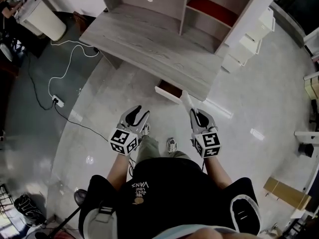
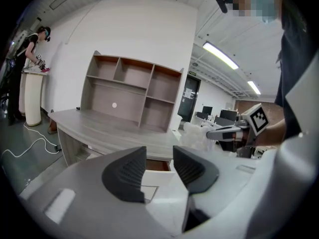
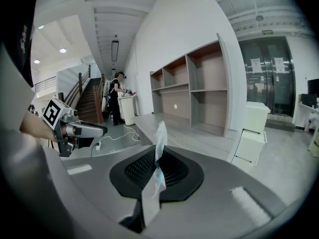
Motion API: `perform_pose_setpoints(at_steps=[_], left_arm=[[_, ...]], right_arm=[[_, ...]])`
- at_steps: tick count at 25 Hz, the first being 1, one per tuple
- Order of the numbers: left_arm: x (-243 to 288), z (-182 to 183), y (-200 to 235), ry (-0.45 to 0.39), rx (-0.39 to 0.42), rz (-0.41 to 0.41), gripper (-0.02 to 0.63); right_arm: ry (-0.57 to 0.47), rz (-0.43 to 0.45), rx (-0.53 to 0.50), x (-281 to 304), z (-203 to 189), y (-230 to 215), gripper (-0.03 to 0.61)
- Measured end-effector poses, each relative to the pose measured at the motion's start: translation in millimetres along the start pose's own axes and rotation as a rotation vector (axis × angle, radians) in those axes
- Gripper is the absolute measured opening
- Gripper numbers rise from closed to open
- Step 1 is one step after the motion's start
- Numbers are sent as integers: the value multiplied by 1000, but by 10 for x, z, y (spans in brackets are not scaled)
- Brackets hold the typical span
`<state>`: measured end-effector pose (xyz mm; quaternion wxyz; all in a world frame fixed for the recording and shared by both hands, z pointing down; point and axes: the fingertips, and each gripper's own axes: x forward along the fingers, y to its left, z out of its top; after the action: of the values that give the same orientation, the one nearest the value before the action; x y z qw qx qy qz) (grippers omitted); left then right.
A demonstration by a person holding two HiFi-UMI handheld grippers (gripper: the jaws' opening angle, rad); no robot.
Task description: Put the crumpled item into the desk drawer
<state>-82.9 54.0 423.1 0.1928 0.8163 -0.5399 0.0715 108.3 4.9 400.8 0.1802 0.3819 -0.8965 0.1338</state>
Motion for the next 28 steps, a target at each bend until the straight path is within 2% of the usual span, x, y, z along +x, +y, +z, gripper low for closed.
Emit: perform_pose_setpoints(at_steps=[13, 28], left_arm=[[517, -290, 616, 107, 31, -134, 176], [1178, -894, 803, 213, 78, -270, 176]], right_arm=[[92, -116, 11, 617, -261, -17, 16], [169, -168, -78, 1096, -660, -124, 15]])
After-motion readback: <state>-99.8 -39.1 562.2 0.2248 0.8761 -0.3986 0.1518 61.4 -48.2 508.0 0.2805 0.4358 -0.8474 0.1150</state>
